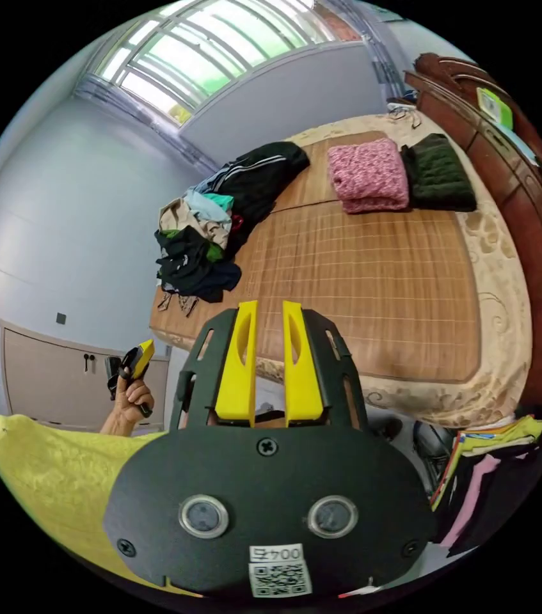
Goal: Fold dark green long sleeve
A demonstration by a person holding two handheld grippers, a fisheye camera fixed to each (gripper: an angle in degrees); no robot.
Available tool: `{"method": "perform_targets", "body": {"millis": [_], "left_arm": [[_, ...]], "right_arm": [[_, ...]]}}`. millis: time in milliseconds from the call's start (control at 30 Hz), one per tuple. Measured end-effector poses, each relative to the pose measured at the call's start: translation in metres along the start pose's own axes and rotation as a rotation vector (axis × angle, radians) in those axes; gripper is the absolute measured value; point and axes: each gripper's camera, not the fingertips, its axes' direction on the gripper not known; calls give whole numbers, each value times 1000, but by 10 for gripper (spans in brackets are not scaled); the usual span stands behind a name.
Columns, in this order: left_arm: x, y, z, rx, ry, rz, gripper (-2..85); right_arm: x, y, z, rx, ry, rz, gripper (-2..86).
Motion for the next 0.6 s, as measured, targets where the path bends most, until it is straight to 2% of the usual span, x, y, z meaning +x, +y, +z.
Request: {"method": "perform_targets", "body": {"millis": [167,367,467,600], "left_arm": [[-72,-49,-41,-15,7,1,4],[-139,-68,-80,96,-102,-55,11],[-157,-58,-96,138,-186,-50,16],[-185,-64,-104,61,-357,-6,39]], "right_arm": [[-63,-57,66,-99,5,-45,60],[-98,-113,124,-178,1,-117,12],[-108,-141,155,-208,-66,-149,-1],[-119,-167,187,-220,-125,-149,-5]]}}
